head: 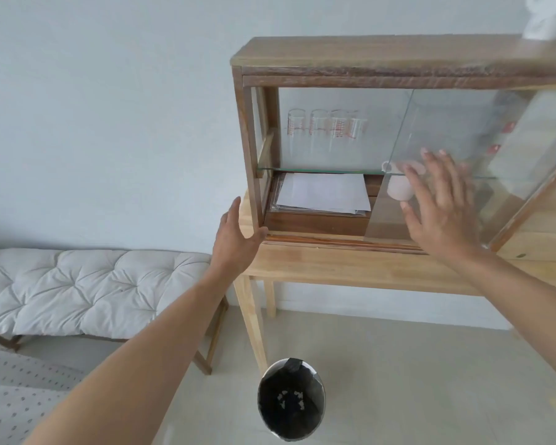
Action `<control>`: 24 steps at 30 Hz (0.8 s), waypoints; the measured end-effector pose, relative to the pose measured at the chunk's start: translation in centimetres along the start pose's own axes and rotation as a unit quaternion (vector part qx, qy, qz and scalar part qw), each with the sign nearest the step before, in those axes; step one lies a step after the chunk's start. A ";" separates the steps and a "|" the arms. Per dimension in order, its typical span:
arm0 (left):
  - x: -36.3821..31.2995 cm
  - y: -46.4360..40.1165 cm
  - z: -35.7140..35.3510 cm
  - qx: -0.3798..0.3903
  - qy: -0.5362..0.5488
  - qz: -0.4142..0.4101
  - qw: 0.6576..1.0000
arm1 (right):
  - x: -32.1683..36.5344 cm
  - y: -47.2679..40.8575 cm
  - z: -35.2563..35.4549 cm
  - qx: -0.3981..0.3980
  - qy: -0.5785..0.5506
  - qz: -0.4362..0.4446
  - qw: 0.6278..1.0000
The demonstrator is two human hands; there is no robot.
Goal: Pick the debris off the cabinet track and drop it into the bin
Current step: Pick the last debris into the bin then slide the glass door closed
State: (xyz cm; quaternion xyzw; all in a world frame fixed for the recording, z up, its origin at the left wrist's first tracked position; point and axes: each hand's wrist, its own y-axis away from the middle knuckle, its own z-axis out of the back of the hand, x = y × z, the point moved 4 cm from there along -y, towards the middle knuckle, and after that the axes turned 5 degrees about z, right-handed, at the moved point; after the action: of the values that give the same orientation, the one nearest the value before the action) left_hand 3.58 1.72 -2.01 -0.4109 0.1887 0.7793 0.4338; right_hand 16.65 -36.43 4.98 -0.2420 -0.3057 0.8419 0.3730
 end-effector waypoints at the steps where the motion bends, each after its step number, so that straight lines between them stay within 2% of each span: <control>1: -0.2 -0.3 -0.2 0.005 0.001 -0.005 1.000 | -1.2 -0.4 0.0 0.012 0.041 0.015 0.999; 4: -0.7 -1.0 -0.9 0.006 0.017 -0.004 1.000 | -3.9 -1.1 -0.4 0.037 0.120 0.046 0.991; 10: -1.8 -1.3 -2.8 0.020 0.082 0.001 0.996 | -4.0 -1.9 -1.0 0.026 0.166 0.091 0.982; 14: -2.4 -1.0 -3.5 0.014 0.137 0.019 0.990 | -1.5 -3.4 -1.5 0.021 0.168 0.115 0.979; 24: -3.0 -0.4 -2.9 0.014 0.134 0.026 0.991 | 7.6 -8.3 -4.4 0.005 0.143 0.134 0.981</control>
State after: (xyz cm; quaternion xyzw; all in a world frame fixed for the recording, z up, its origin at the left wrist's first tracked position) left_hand 6.12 -1.53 -1.29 -0.5002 0.2663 0.7256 0.3904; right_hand 18.85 -24.63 6.39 -0.3967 -0.2099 0.8425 0.2980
